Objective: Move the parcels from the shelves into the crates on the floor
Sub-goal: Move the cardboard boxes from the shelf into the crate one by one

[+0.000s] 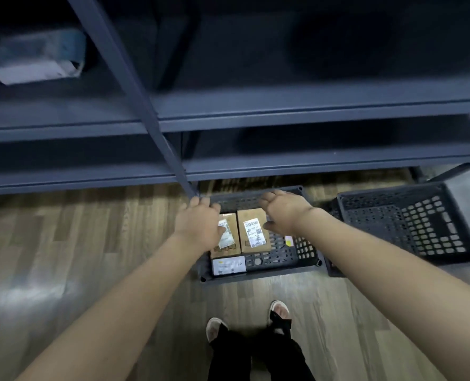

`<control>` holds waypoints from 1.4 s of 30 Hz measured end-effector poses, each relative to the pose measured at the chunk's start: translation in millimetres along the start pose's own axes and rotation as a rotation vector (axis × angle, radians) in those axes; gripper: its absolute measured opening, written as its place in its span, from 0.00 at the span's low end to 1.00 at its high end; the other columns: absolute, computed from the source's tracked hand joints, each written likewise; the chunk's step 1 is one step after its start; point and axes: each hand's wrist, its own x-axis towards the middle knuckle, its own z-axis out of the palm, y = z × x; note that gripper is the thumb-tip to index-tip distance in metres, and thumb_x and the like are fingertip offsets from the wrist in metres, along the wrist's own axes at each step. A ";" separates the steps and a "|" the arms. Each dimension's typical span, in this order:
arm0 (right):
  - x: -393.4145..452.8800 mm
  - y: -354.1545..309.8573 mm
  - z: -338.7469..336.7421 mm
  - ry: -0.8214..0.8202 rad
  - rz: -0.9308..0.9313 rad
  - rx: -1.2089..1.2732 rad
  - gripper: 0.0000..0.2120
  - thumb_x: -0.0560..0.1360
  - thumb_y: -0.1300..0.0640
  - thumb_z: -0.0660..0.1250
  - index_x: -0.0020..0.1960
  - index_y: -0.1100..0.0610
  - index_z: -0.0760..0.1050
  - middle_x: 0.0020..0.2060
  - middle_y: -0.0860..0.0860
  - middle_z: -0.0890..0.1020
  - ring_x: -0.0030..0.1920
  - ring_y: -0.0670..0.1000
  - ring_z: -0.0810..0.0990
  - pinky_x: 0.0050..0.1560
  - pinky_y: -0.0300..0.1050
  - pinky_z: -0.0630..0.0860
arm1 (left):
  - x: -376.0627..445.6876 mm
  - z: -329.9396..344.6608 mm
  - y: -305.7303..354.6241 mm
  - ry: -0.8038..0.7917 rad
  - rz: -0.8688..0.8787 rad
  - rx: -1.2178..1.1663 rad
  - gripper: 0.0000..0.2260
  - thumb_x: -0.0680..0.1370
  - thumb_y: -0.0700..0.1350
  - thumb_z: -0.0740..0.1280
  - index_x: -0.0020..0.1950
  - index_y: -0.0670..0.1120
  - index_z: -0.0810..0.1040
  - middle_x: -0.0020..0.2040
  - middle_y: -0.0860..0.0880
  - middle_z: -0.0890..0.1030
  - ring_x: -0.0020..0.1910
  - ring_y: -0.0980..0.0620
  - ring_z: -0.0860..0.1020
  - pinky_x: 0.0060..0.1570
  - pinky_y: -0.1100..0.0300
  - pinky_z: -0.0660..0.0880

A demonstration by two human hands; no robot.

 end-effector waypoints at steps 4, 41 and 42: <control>-46.3 -26.9 -43.5 0.109 -0.004 0.105 0.29 0.79 0.47 0.59 0.75 0.57 0.57 0.73 0.54 0.63 0.74 0.56 0.56 0.72 0.49 0.58 | -53.7 -42.3 -7.6 0.032 0.011 -0.103 0.22 0.78 0.56 0.60 0.70 0.49 0.66 0.72 0.46 0.62 0.69 0.44 0.63 0.65 0.49 0.62; -168.6 113.5 -275.0 0.862 0.110 0.304 0.29 0.79 0.45 0.59 0.77 0.52 0.56 0.75 0.48 0.58 0.75 0.48 0.54 0.71 0.42 0.57 | -51.7 -344.7 11.4 0.779 0.010 -0.251 0.24 0.79 0.57 0.60 0.73 0.52 0.64 0.71 0.53 0.66 0.71 0.51 0.61 0.67 0.53 0.62; -167.8 123.7 -285.0 0.879 0.119 0.303 0.29 0.79 0.45 0.59 0.76 0.52 0.56 0.75 0.48 0.59 0.75 0.48 0.55 0.71 0.43 0.59 | -45.3 -358.8 11.8 0.780 0.015 -0.231 0.24 0.79 0.57 0.60 0.73 0.51 0.63 0.71 0.53 0.66 0.71 0.51 0.61 0.66 0.53 0.62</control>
